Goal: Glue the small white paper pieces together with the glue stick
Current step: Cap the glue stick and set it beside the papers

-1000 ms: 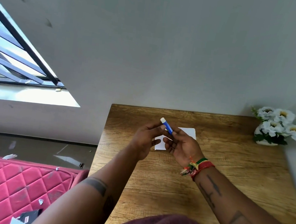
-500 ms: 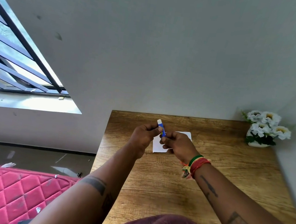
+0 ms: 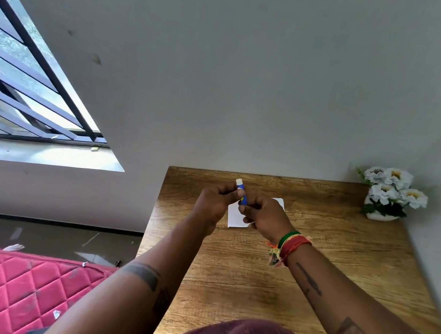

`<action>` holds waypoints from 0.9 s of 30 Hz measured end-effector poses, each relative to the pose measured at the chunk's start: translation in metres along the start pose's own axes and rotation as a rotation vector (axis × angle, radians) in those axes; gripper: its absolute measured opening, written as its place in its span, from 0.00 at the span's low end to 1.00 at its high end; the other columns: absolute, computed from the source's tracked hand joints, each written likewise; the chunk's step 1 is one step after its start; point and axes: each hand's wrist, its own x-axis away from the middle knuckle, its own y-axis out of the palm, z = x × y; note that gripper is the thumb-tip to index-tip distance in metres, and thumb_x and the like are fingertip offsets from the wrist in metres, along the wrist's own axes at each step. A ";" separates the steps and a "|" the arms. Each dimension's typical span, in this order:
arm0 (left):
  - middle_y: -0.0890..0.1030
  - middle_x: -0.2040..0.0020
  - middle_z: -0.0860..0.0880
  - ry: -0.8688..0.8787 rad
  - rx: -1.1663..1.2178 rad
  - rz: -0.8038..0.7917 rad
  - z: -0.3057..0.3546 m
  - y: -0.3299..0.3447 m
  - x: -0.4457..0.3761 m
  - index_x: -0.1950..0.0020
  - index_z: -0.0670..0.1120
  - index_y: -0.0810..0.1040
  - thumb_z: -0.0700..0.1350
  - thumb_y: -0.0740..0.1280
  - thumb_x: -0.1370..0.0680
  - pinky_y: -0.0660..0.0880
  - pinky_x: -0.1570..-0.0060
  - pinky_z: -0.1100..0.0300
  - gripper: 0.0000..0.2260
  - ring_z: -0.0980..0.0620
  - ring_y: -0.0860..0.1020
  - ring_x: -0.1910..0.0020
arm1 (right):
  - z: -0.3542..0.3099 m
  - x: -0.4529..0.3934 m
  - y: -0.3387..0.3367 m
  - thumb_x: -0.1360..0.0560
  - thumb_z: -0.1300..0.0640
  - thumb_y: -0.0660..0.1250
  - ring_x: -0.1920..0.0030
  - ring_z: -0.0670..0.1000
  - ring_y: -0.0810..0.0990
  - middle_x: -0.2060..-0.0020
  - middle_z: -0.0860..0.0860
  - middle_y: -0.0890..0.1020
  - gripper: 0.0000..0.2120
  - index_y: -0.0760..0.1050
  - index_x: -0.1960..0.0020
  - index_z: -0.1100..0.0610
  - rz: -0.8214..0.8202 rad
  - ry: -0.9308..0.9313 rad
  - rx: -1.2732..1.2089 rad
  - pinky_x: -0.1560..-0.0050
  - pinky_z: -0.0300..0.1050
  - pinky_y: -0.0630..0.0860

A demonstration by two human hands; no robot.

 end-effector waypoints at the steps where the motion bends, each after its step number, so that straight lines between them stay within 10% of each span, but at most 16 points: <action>1: 0.89 0.47 0.48 0.000 0.002 -0.004 0.001 0.001 0.002 0.41 0.43 0.86 0.41 0.73 0.20 0.77 0.48 0.62 0.09 0.55 0.85 0.45 | 0.001 -0.001 0.000 0.23 0.58 0.72 0.61 0.51 0.82 0.56 0.54 0.84 0.06 0.81 0.48 0.59 0.017 -0.003 0.013 0.60 0.44 0.77; 9: 0.89 0.47 0.48 0.004 -0.001 0.010 0.002 0.000 0.003 0.42 0.43 0.87 0.42 0.74 0.21 0.76 0.53 0.66 0.09 0.55 0.85 0.47 | -0.006 -0.002 -0.009 0.19 0.54 0.67 0.56 0.49 0.84 0.49 0.51 0.85 0.11 0.80 0.38 0.52 -0.100 0.015 0.026 0.60 0.43 0.77; 19: 0.88 0.45 0.47 0.002 -0.031 0.007 0.000 0.002 0.002 0.40 0.42 0.86 0.41 0.74 0.21 0.77 0.47 0.61 0.10 0.52 0.85 0.44 | -0.003 -0.001 -0.004 0.26 0.56 0.75 0.63 0.53 0.80 0.58 0.63 0.84 0.12 0.80 0.55 0.66 0.050 -0.032 0.153 0.56 0.51 0.78; 27: 0.89 0.49 0.50 0.008 -0.054 0.027 -0.001 -0.002 0.002 0.46 0.46 0.89 0.41 0.74 0.21 0.76 0.47 0.61 0.05 0.54 0.84 0.45 | -0.005 0.006 0.000 0.20 0.57 0.68 0.59 0.51 0.82 0.52 0.53 0.84 0.04 0.82 0.49 0.52 -0.028 -0.017 0.039 0.58 0.41 0.78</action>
